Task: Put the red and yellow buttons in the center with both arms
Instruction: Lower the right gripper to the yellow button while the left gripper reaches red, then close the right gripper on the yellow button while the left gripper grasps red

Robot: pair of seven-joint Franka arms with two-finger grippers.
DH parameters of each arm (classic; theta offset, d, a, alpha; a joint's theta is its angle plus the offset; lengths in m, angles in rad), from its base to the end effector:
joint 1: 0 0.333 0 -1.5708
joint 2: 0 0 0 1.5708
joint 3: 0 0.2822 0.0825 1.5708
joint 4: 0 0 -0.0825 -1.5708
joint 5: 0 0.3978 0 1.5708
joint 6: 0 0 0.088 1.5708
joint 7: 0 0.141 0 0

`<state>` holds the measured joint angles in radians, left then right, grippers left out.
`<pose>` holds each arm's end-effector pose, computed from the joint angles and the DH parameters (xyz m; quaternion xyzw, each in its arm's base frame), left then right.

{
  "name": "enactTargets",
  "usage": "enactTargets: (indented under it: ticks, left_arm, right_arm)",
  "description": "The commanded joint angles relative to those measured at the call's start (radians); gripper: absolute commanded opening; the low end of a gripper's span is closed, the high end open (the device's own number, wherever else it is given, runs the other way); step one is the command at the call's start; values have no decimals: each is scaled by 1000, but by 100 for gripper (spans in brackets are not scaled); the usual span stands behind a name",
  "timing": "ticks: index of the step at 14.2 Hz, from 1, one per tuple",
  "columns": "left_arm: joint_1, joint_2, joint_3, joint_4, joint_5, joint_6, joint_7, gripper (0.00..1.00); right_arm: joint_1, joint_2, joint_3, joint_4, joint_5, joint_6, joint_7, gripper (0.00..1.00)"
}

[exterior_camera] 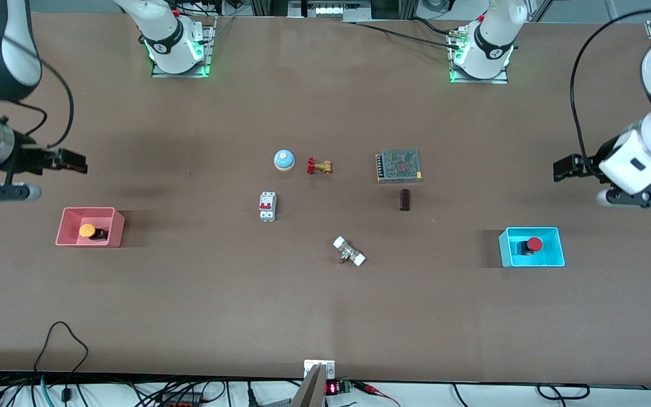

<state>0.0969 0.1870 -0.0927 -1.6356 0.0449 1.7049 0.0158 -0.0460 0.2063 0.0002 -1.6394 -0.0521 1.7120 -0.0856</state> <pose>0.6101 0.0109 0.4259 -0.9982 0.0098 0.0585 0.0128 0.6113 -0.0347 0.4124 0.9971 0.0252 -0.0683 0.0210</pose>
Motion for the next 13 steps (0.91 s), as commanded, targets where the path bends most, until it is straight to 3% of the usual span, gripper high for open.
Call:
enactTargets:
  ticks: [1,4,9,13]
  left_arm:
    - [14,161,-2,170,10,-25,3,100]
    - [21,267,-1,180,16,11,0,100]
    - [55,414,4,142,26,273,4,100]
    - [58,428,7,-5,26,516,12,100]
  right_arm:
    - [-35,54,4,6,-14,78,-29,100]
    - [-69,99,4,-62,-51,240,-20,100]
    - [-124,188,4,-154,-51,492,-19,100]
    - [-143,260,6,-160,-97,563,-13,100]
